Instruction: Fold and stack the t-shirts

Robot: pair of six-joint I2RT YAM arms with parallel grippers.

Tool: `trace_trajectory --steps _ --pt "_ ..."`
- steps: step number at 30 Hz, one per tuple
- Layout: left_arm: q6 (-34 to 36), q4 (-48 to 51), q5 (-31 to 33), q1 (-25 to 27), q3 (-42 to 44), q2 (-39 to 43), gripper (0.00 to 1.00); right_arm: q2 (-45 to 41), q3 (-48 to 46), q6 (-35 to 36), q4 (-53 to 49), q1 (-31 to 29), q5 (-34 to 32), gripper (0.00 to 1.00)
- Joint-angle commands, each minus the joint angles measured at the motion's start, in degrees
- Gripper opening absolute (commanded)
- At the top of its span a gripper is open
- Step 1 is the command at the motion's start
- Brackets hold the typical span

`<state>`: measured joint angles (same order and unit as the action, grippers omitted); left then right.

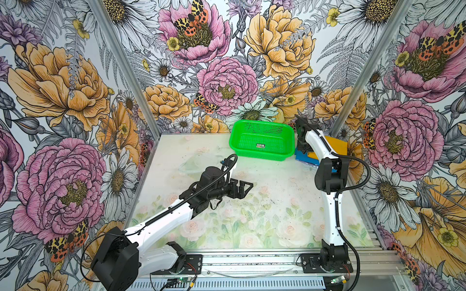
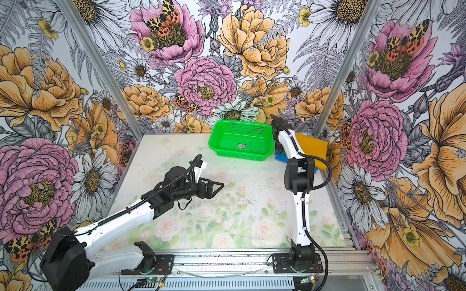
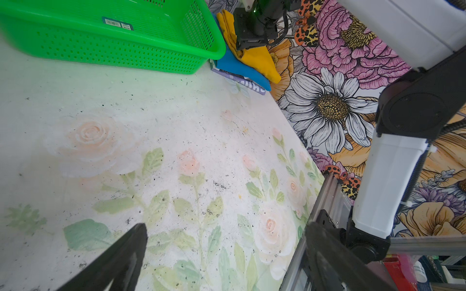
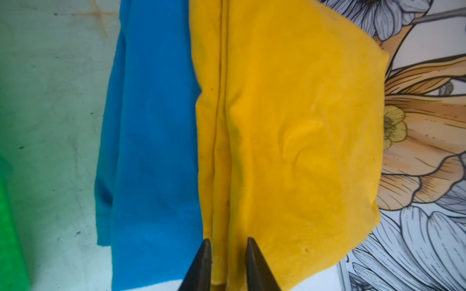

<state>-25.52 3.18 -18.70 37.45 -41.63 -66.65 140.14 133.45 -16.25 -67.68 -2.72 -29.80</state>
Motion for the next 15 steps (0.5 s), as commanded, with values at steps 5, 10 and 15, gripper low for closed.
trace_trajectory --steps 5,10,15 --pt "0.21 -0.45 -0.32 -0.88 1.26 1.54 0.99 2.51 3.57 0.58 -3.68 -0.43 -3.63 0.36" --pt "0.22 -0.42 -0.41 -0.96 1.67 1.92 0.99 3.72 5.21 0.84 -4.49 -0.09 -3.8 0.19" --pt "0.64 0.2 -0.18 -1.25 1.88 2.69 0.99 2.9 9.81 1.22 -4.65 -0.55 -1.72 0.0"
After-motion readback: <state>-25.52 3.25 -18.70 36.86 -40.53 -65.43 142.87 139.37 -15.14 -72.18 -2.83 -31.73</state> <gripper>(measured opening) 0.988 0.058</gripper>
